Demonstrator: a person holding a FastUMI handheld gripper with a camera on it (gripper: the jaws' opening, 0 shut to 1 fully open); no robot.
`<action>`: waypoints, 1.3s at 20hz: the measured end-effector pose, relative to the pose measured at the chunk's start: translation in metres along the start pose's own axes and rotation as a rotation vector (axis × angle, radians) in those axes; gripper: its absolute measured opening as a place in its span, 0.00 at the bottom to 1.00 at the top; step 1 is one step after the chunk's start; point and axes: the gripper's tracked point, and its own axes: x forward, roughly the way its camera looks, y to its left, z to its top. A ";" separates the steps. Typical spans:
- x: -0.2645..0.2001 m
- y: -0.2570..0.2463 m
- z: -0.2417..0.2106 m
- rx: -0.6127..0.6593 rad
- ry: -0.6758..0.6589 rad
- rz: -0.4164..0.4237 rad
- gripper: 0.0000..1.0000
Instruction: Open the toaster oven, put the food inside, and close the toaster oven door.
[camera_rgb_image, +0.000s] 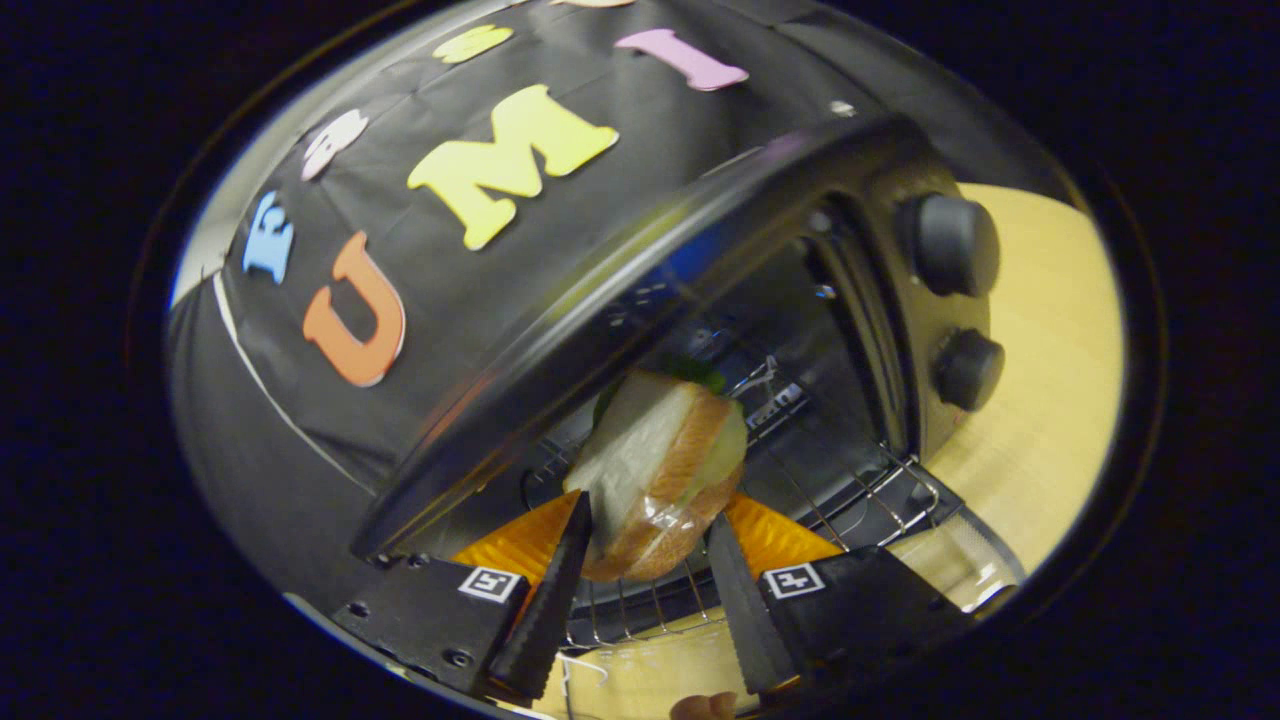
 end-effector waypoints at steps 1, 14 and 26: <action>-0.001 0.003 -0.001 -0.065 0.014 -0.014 0.75; -0.024 -0.019 -0.043 -0.532 0.075 -0.180 0.96; -0.074 -0.040 -0.074 -0.493 0.057 -0.096 1.00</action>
